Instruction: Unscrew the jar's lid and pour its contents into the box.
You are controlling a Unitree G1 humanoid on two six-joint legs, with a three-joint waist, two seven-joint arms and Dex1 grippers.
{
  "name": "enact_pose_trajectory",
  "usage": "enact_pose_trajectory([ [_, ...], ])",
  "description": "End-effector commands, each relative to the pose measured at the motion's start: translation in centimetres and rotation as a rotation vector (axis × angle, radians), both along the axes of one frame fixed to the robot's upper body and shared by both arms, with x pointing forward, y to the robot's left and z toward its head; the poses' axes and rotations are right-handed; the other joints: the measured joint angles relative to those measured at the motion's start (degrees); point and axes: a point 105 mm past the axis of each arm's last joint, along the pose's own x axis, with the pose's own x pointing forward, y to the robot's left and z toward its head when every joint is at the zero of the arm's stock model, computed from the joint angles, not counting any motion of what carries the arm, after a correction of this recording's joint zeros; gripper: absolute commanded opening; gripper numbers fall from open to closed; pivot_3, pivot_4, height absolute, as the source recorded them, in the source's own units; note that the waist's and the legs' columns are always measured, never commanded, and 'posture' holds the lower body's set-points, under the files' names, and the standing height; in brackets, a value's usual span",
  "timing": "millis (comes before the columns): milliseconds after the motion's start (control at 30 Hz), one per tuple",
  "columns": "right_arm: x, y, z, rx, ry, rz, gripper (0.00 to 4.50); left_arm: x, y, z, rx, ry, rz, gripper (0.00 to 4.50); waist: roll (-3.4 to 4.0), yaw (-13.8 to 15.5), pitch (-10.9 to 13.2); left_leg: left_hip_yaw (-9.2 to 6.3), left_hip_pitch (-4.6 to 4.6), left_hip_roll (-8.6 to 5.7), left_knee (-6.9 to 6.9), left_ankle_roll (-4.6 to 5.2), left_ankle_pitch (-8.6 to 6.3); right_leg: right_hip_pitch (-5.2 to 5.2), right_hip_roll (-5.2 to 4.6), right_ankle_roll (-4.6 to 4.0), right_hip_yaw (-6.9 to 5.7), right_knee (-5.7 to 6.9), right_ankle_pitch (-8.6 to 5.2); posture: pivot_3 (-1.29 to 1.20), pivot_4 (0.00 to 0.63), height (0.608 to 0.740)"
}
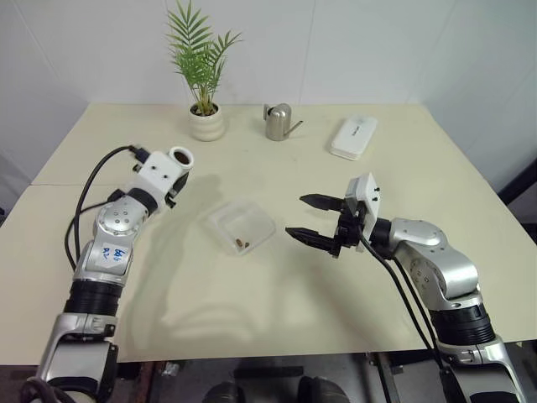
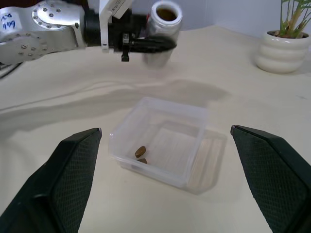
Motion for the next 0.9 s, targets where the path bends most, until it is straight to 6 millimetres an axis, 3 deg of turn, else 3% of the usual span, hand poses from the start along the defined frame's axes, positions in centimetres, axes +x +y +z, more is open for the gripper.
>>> enact_pose_trajectory([
  [33,-0.4,-0.2,0.9,-0.006,-0.053,0.01,4.48,-1.1,3.7,1.0,-0.252,-0.012,0.128,1.91,-0.01,-0.1,0.0,0.0,0.03,0.0,0.0,0.0,0.0,0.0,0.0,0.0,0.02,0.02,0.0,0.0,0.15,0.74],
  [133,-0.3,-0.2,1.1,-0.009,-0.059,0.008,4.48,-1.9,6.6,0.5,-0.367,-0.028,0.224,1.91,-0.02,-0.1,0.0,-0.02,0.31,0.02,-0.11,-0.01,0.0,0.15,0.0,-0.01,0.14,0.01,0.01,0.0,0.15,0.74],
  [333,-0.3,-0.2,1.1,-0.008,-0.062,0.006,4.48,-3.6,10.4,-1.2,-0.37,-0.052,0.337,1.91,-0.07,0.2,0.0,0.01,0.43,0.0,-0.16,-0.03,-0.02,0.22,-0.03,-0.05,0.21,-0.01,0.04,0.0,0.15,0.74],
  [600,-0.3,0.1,1.1,-0.006,-0.059,0.013,4.48,-5.0,10.5,-3.0,-0.306,-0.064,0.277,1.91,-0.1,0.1,-0.1,0.06,0.44,0.02,-0.22,-0.07,-0.05,0.2,-0.04,-0.08,0.22,-0.08,0.08,0.0,0.15,0.74],
  [867,-0.1,0.2,1.3,-0.005,-0.068,0.023,4.5,-6.5,11.1,-3.3,-0.347,-0.114,0.299,4.4,-0.1,0.0,-0.1,0.11,0.46,0.07,-0.25,-0.07,-0.07,0.17,-0.05,-0.12,0.21,-0.1,0.12,0.0,0.15,0.74],
  [900,-0.1,0.2,1.4,-0.004,-0.073,0.025,4.5,-6.8,11.4,-3.3,-0.342,-0.12,0.311,4.49,-0.1,0.0,-0.1,0.11,0.46,0.08,-0.25,-0.08,-0.07,0.16,-0.04,-0.13,0.21,-0.11,0.12,0.0,0.15,0.74],
])
